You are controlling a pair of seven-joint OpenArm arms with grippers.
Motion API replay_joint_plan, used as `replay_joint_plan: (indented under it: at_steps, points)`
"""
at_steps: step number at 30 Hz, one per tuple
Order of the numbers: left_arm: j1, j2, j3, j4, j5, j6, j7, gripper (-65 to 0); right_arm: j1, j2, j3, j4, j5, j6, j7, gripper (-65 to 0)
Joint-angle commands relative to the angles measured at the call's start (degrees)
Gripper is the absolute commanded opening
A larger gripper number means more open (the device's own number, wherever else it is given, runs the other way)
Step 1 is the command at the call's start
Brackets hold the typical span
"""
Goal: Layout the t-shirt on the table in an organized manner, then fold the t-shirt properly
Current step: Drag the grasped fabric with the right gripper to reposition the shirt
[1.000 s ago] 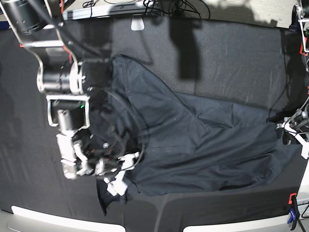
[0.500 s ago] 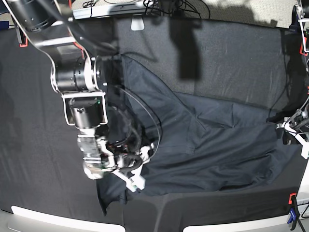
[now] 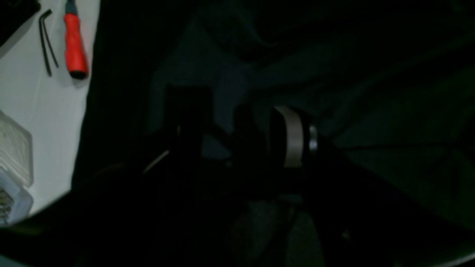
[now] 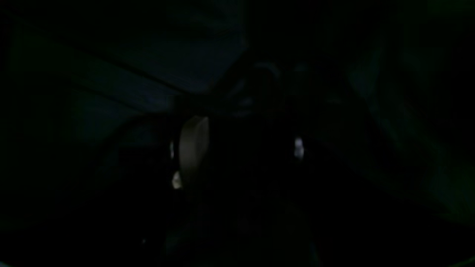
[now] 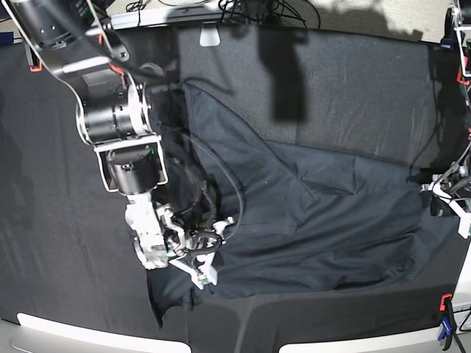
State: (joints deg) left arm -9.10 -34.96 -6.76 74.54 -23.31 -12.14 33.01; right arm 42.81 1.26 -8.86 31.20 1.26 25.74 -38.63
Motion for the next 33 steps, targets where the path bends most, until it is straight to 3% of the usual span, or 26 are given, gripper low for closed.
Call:
replay_joint_plan:
  at_steps: [1,4,10,12,19,26,29,33]
  points:
    - [-1.1,-1.3,-0.5,0.8,-0.1,0.1,-1.3,-37.4,2.4,-0.2,0.1,0.9,1.7,1.2,0.5,-39.5]
    - [-1.0,-1.3,-0.5,0.8,-0.1,0.1,-1.3,-37.4,2.4,-0.5,0.1,0.9,4.0,3.3,-1.0,-39.5]
    - [-1.0,-1.2,-0.5,0.8,-0.1,0.1,-1.3,-37.4,2.4,-0.6,0.1,0.9,3.9,3.4,-3.9,-40.0]
    - [-1.0,-1.2,-0.5,0.8,-0.1,0.1,-1.3,-37.4,2.2,-0.6,0.1,0.9,3.9,3.4,-4.3,-42.9]
    - [-1.0,-1.3,-0.5,0.8,-0.1,0.1,-0.9,-37.4,1.9,0.5,0.1,0.9,-1.6,3.3,5.1,-40.6]
    - [0.1,-1.3,-0.5,0.8,-0.1,0.1,-0.9,-37.4,0.8,1.2,0.1,0.9,-1.3,3.2,5.8,-38.5]
    - [0.5,-1.3,-0.5,0.8,-0.1,0.1,-1.3,-37.4,0.1,1.2,0.1,0.9,2.0,3.9,4.4,-38.5]
    - [0.5,-1.3,-0.5,0.8,1.0,0.1,-1.5,-37.4,-0.1,0.3,0.1,0.9,8.8,8.0,-0.1,-38.5]
